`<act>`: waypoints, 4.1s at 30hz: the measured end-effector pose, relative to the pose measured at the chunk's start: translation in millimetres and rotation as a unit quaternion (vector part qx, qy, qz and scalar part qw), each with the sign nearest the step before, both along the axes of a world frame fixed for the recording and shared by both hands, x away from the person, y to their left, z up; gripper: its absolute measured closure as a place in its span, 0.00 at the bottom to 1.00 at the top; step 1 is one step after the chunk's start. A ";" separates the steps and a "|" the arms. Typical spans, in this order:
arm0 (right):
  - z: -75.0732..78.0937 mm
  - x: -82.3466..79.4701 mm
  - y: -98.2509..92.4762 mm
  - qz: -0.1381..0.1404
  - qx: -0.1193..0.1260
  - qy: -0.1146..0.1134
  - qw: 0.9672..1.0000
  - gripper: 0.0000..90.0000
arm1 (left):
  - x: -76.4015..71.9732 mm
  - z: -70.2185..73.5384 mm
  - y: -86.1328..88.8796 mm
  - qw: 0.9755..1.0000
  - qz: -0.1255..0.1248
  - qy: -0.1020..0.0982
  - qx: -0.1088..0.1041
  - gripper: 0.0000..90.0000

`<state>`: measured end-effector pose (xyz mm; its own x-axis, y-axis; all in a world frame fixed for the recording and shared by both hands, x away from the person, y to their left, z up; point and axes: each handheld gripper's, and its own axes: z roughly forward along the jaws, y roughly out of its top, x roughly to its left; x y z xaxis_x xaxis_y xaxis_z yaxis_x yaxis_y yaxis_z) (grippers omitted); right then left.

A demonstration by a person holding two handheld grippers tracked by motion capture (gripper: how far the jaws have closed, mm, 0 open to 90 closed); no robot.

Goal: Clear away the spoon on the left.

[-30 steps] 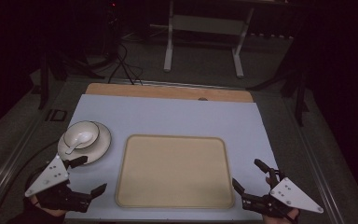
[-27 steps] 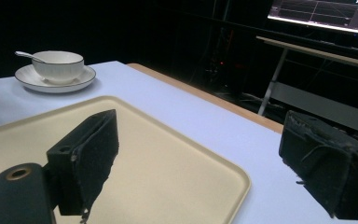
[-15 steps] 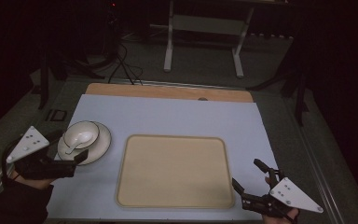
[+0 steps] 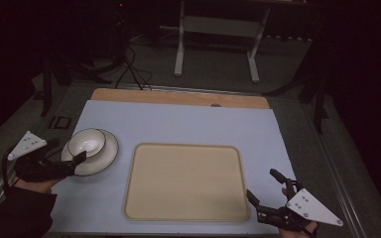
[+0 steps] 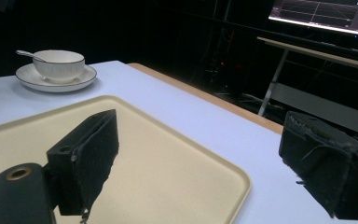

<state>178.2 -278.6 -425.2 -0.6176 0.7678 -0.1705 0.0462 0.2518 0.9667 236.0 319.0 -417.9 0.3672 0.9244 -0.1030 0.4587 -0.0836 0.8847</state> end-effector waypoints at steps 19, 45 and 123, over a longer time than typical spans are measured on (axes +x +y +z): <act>-0.7 -0.5 2.5 0.002 -0.009 0.001 1.000 0.13 | 23.7 -48.7 27.7 0.986 0.065 0.151 -0.024 0.18; -2.4 0.9 2.8 0.001 -0.016 0.005 1.000 0.14 | 40.2 -59.2 31.6 0.975 0.046 0.210 -0.046 0.58; -2.4 1.5 3.2 0.000 -0.018 0.005 1.000 0.15 | 16.3 16.3 -16.4 0.991 0.015 0.120 -0.050 0.95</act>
<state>179.7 -275.4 -427.5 -0.6189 0.7616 -0.1924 0.0552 0.2865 0.9565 252.3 302.6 -401.6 0.2932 0.9152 -0.2764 0.6577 0.0168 0.7531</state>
